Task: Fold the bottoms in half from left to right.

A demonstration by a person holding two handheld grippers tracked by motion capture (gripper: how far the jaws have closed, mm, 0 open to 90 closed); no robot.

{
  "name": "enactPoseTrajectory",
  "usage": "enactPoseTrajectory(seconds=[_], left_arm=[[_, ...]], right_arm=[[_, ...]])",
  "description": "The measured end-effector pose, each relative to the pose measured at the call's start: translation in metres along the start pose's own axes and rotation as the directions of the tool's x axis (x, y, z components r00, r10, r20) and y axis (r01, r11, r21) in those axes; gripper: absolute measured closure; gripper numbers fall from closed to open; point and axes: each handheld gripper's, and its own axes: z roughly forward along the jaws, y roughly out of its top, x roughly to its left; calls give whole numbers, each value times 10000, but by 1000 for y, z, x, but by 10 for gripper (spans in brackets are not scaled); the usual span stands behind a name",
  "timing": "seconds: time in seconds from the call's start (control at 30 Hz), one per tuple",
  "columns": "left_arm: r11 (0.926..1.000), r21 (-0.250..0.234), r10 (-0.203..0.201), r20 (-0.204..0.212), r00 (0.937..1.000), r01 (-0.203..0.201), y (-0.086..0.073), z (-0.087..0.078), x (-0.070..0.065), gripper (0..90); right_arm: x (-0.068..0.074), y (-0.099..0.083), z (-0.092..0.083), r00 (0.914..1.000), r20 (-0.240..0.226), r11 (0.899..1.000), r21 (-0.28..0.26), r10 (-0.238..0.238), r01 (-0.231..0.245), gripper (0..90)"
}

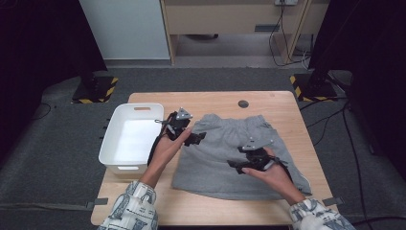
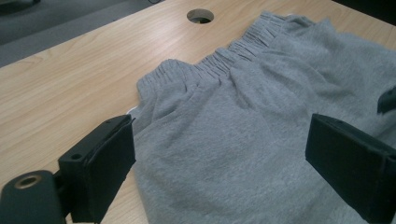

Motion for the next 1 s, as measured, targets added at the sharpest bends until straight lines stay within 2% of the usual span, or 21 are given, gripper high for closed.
enactPoseTrajectory(seconds=[0.2,0.27,0.33,0.43,0.57,0.73,1.0], left_arm=[[9995,-159,-259,-193,9995,256,2,-3,8,62],[9996,-195,-202,-171,9997,198,3,-5,10,62],[9994,-238,-247,-292,9993,240,3,-7,11,62],[9989,-310,-354,-264,9990,345,2,-9,13,62],[9992,-240,-329,-390,9987,319,0,-12,16,62],[9983,-338,-483,-408,9980,469,-1,-15,19,62],[9988,-296,-402,-378,9985,391,-2,-17,21,62]], right_arm=[[30,11,28,9982,-526,9996,79,-279,283,313],[40,14,37,9969,-712,9993,97,-344,351,333],[51,17,46,9952,-855,9987,142,-474,488,339],[65,22,58,9915,-1144,9978,172,-624,648,356],[81,27,72,9875,-1401,9969,202,-724,759,367],[96,31,85,9830,-1672,9965,210,-759,805,384],[114,34,104,9765,-1959,9949,278,-897,970,386]])
